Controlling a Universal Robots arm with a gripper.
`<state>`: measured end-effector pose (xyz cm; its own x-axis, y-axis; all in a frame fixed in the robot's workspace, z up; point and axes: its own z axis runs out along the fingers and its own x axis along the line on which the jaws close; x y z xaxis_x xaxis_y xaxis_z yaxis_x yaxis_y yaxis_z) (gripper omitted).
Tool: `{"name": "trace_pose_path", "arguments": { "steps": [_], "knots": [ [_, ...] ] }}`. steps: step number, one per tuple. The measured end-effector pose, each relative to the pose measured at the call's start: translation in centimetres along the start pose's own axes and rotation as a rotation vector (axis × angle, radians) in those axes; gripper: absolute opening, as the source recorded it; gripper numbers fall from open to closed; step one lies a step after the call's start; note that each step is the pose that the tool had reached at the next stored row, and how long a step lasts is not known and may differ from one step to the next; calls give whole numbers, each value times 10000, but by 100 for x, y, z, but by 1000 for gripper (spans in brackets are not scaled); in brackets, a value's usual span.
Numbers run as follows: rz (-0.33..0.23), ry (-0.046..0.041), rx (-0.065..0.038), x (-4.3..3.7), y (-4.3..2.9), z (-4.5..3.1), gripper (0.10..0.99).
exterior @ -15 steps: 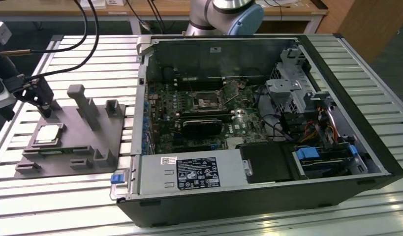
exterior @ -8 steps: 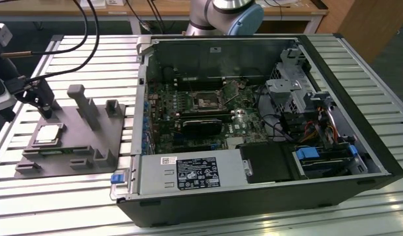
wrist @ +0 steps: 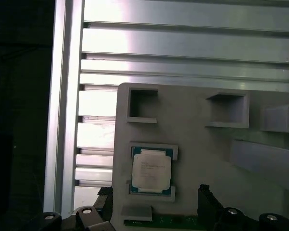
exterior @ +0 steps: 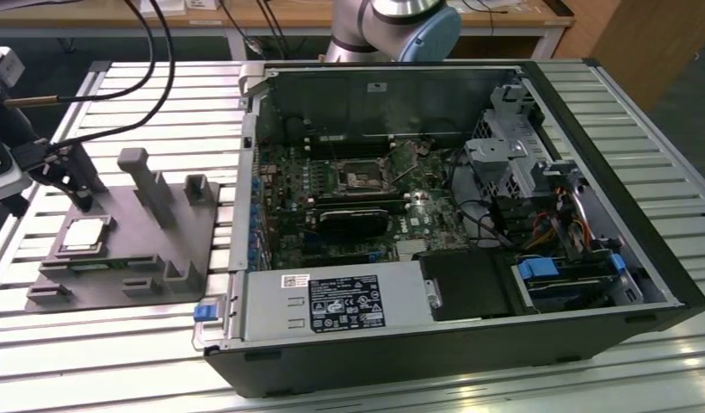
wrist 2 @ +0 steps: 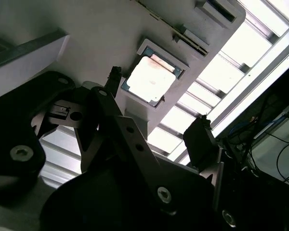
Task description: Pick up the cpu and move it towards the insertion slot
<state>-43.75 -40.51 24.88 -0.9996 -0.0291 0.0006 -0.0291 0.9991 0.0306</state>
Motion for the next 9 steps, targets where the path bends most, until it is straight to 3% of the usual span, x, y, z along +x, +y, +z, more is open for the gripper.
{"name": "trace_pose_path", "arguments": {
  "steps": [9],
  "knots": [
    [0, 0, 0, 1, -15, 104, 796]
  ]
}}
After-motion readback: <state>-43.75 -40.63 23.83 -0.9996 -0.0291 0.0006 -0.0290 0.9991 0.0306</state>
